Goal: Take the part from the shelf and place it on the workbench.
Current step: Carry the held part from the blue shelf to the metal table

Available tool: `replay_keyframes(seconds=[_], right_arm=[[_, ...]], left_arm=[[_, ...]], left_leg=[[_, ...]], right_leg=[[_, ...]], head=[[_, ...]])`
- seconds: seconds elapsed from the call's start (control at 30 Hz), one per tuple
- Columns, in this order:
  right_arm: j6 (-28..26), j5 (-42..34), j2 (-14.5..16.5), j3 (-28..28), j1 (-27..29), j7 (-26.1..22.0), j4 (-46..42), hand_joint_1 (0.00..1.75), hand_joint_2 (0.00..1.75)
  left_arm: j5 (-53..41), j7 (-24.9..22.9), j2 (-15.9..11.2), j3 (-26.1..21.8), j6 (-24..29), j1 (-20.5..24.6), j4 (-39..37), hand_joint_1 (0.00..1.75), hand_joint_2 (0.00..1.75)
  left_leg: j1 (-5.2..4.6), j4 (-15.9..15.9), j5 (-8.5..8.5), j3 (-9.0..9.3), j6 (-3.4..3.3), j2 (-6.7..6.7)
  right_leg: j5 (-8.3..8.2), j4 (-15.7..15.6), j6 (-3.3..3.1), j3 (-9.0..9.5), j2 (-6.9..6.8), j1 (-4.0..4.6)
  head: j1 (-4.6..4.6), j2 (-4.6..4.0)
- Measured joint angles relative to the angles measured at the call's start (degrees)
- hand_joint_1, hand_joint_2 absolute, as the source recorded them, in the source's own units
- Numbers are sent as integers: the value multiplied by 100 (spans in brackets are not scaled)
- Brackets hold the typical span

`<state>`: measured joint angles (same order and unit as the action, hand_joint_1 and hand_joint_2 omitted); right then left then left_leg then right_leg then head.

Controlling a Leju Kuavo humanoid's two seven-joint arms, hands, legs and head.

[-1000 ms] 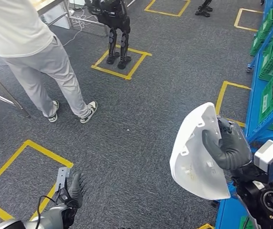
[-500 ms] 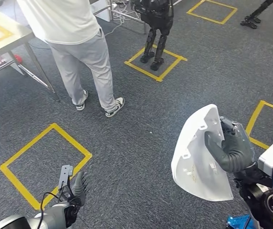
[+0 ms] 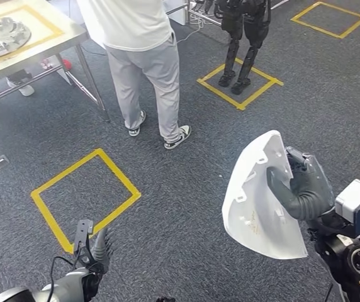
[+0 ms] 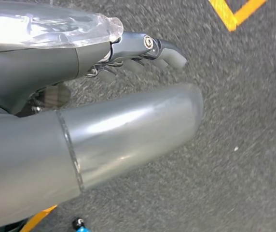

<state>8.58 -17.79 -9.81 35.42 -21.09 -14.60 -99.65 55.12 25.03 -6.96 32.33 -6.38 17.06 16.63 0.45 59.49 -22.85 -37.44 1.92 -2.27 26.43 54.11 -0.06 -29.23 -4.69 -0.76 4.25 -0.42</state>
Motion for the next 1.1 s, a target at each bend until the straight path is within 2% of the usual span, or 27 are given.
replay_keyframes(seconds=[0.03,0.07,0.13,0.17,0.23,0.3,0.33,0.37,0.4,0.43,0.47,0.5,0.53,0.57,0.6,0.67,0.7,0.73,0.8,0.83,0.87,0.9,0.93,0.97,1.03,1.07,1.1], right_arm=[[-3,0,0,-1,-7,6,-10,175,175],[-5,0,0,-1,-14,9,-19,175,175],[-11,0,0,1,-28,17,-30,175,175],[-14,1,0,2,-31,20,-35,175,175],[-18,3,-1,2,-33,25,-54,175,175],[-19,5,-3,1,-24,30,-68,175,175],[-19,6,-4,2,-13,33,-70,175,175],[-19,7,-4,5,-1,36,-70,175,175],[-19,7,-4,8,7,37,-70,175,175],[-17,7,-4,9,9,37,-70,175,175],[-10,4,-5,10,5,38,-72,175,175],[8,-7,-7,9,2,37,-72,175,175],[30,-28,-8,10,2,36,-74,175,175],[58,-51,-10,12,4,36,-76,175,175],[83,-75,-11,16,9,36,-79,175,175],[109,-101,-9,28,6,34,-85,175,175],[114,-105,-8,33,5,34,-86,175,175],[116,-107,-7,36,2,33,-87,175,175],[124,-104,-8,40,4,33,-87,175,175],[131,-99,-7,45,5,33,-87,175,175],[138,-93,-7,51,6,35,-87,175,175],[144,-86,-7,57,6,36,-87,175,175],[146,-82,-7,62,4,37,-86,175,175],[145,-81,-7,64,2,37,-86,175,175],[145,-80,-7,66,-7,37,-87,175,175],[145,-79,-7,67,-14,37,-87,175,175],[145,-79,-7,68,-21,37,-87,175,175]], left_arm=[[0,0,-2,0,-4,12,0,0,0],[0,-1,-1,0,-8,21,0,0,0],[6,-4,3,0,-15,20,0,0,0],[10,-9,6,0,-16,13,0,0,0],[15,-27,9,0,-16,11,0,0,0],[15,-46,15,0,-16,19,0,0,0],[15,-52,20,0,-16,20,0,0,0],[15,-59,25,0,-16,18,0,0,0],[16,-66,29,0,-18,14,0,0,0],[19,-71,34,0,-21,12,0,0,0],[22,-73,38,0,-25,10,0,0,0],[24,-74,50,0,-35,8,0,0,0],[26,-74,57,0,-47,8,0,0,0],[25,-73,61,0,-62,4,0,0,0],[24,-73,61,0,-75,-6,0,0,0],[18,-74,51,0,-88,-40,0,0,0],[11,-76,48,0,-94,-53,0,0,0],[6,-77,45,0,-102,-53,0,0,0],[-1,-79,35,0,-117,-35,0,0,0],[-1,-81,36,0,-121,-29,0,0,0],[-2,-83,38,0,-124,-32,0,0,0],[-2,-84,42,0,-126,-36,0,0,0],[-2,-85,43,0,-127,-39,0,0,0],[-2,-85,39,0,-127,-38,0,0,0],[-2,-85,29,0,-127,-20,0,0,0],[-2,-85,27,0,-128,-9,0,0,0],[-2,-85,27,0,-128,-1,0,0,0]], left_leg=[[-20,-312,93,166,-39,-84],[-40,-477,120,251,-81,-130],[-50,-509,102,252,-163,-14],[-39,-514,98,258,-193,49],[-9,-532,101,280,-259,171],[-5,-533,96,288,-304,297],[-10,-532,94,291,-314,369],[-16,-530,92,296,-319,453],[-21,-527,89,306,-320,542],[-22,-523,85,320,-318,633],[-21,-519,80,333,-313,723],[-20,-512,75,335,-302,802],[-14,-502,77,321,-283,876],[-2,-493,88,289,-255,942],[16,-493,105,251,-219,1009],[39,-503,134,203,-143,1114],[23,-456,105,179,-111,1039],[7,-299,15,106,-81,881],[-7,378,-312,-230,-34,474],[8,790,-476,-447,-15,360],[21,1089,-563,-610,-2,302],[33,1186,-549,-671,5,272],[42,1033,-430,-593,6,245],[47,667,-245,-393,1,199],[21,-191,49,88,-49,-53],[1,-444,109,231,-87,-137],[-23,-553,114,290,-126,-179]], right_leg=[[23,3,28,17,-55,20],[45,6,58,32,-106,44],[83,1,113,65,-211,62],[121,19,144,69,-198,52],[352,348,188,-62,45,25],[739,1163,203,-442,356,18],[879,1575,205,-650,416,20],[914,1830,201,-797,442,23],[821,1843,190,-838,454,23],[619,1617,170,-771,475,23],[344,1213,142,-623,555,22],[120,802,106,-459,725,13],[-35,462,80,-323,883,2],[-95,249,57,-236,1004,0],[-79,169,44,-200,1049,1],[-68,83,19,-152,899,-5],[-81,43,-2,-117,821,-22],[-95,2,-32,-82,734,-35],[-102,-36,-77,-43,559,-24],[-97,-35,-90,-42,469,-12],[-92,-34,-92,-42,382,-5],[-85,-34,-90,-40,299,-3],[-77,-33,-82,-34,220,-3],[-65,-33,-69,-23,148,-3],[-30,-32,-23,9,19,22],[-8,-31,6,24,-33,36],[12,-31,39,41,-85,52]], head=[[-1,0],[-7,0],[-38,0],[-45,0],[-76,0],[-115,0],[-123,0],[-127,0],[-129,0],[-131,0],[-138,0],[-141,0],[-139,0],[-144,0],[-145,0],[-150,0],[-139,0],[-119,0],[-80,0],[-67,0],[-59,0],[-52,0],[-42,0],[-32,0],[-11,0],[-13,0],[-21,0]])
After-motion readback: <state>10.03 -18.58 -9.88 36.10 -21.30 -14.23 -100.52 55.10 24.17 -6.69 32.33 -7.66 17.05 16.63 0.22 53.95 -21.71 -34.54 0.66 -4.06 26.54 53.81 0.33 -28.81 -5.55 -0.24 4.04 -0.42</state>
